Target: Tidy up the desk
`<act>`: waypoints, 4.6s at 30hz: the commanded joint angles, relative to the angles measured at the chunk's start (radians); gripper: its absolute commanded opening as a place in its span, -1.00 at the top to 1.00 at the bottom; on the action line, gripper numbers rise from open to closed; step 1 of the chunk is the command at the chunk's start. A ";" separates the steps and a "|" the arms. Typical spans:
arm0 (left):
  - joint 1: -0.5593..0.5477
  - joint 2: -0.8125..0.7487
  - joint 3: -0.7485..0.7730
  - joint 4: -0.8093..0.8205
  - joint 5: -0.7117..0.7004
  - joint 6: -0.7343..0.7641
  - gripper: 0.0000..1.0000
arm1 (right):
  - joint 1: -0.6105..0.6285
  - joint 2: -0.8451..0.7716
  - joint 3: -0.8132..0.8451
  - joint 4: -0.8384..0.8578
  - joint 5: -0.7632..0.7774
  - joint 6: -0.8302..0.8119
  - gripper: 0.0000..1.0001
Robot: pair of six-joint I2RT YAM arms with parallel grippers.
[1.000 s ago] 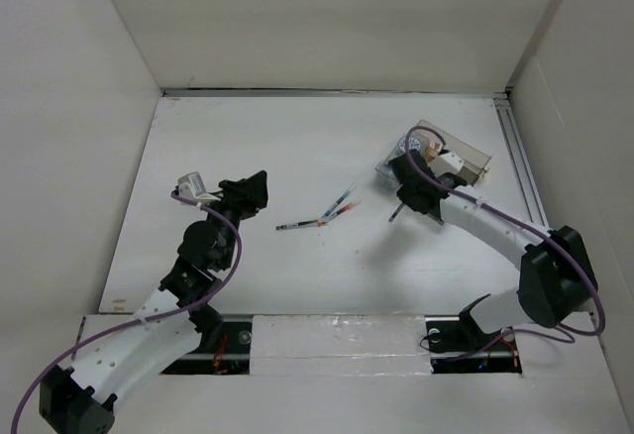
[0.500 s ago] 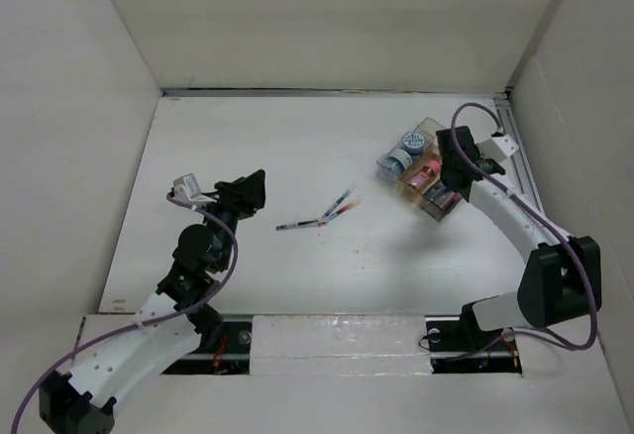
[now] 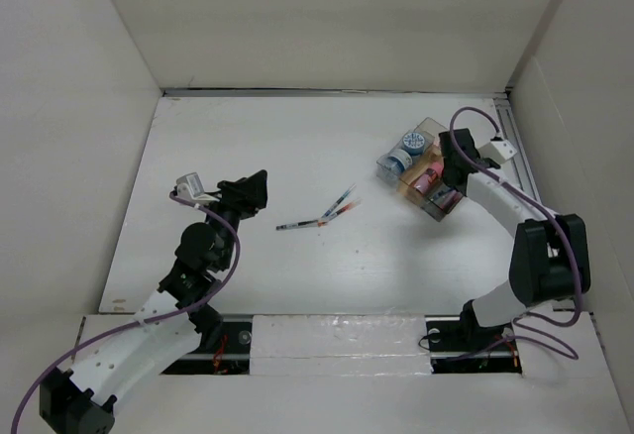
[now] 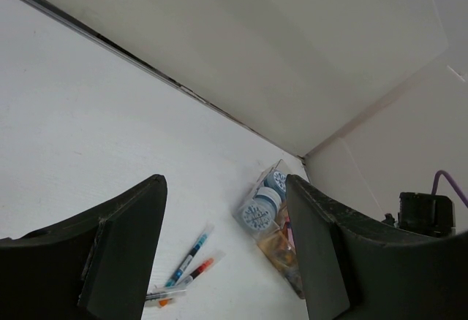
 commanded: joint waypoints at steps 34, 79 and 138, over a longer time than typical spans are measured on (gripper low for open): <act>-0.002 -0.134 -0.055 0.021 -0.148 -0.017 -0.21 | 0.747 0.255 0.202 0.412 -0.569 -0.592 -0.51; -0.002 -0.163 -0.052 0.004 -0.191 0.007 -0.21 | 0.742 0.576 0.428 0.170 -0.770 -0.784 0.60; -0.002 -0.077 -0.031 0.025 -0.095 -0.008 -0.22 | -0.181 -0.141 -0.196 0.303 -0.358 0.077 0.38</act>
